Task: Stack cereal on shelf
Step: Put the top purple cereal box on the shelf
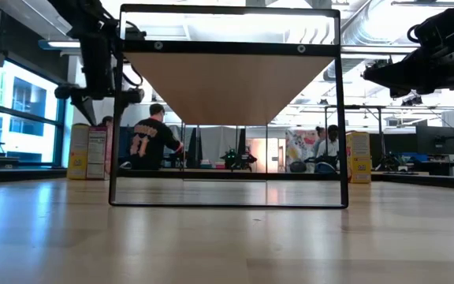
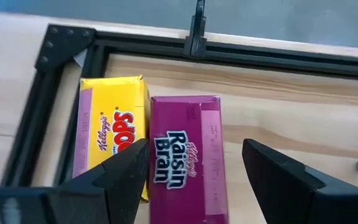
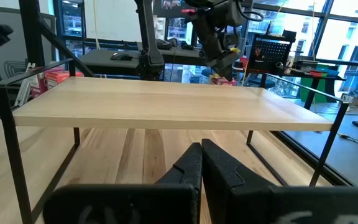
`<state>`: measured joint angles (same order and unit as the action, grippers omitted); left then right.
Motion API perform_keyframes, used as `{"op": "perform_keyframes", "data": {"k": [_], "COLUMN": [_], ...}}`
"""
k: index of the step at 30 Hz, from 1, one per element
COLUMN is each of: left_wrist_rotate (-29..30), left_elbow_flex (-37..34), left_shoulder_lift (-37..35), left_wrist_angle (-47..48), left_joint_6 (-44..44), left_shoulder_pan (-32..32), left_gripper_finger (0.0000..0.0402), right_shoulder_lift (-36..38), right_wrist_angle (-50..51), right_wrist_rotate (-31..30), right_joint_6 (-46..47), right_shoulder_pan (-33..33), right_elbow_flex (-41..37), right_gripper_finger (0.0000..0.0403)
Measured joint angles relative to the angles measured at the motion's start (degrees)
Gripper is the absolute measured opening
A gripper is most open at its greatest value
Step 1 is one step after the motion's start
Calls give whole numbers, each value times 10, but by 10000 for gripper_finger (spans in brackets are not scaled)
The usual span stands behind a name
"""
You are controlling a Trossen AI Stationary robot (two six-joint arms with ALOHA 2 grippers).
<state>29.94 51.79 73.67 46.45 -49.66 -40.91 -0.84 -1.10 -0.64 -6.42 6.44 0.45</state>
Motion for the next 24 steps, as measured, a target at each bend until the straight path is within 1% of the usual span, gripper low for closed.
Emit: {"op": "perform_keyframes", "data": {"k": [5,10,18,24], "left_wrist_rotate": [19,21,-16,-30], "left_elbow_flex": [0,0,0,0], "left_shoulder_lift": [0,0,-2,-2], "left_wrist_angle": [9,10,-20,-33], "left_joint_6": [43,69,68,39], "left_shoulder_pan": [-16,-40,-46,-44], "left_gripper_finger": [252,252,252,252], "right_shoulder_lift": [0,0,0,0], "right_wrist_angle": [0,0,0,0], "right_wrist_rotate": [0,0,0,0], "right_joint_6": [0,0,0,0], "right_shoulder_pan": [0,0,0,0], "right_elbow_flex": [0,0,0,0], "right_gripper_finger": [0,0,0,0]}}
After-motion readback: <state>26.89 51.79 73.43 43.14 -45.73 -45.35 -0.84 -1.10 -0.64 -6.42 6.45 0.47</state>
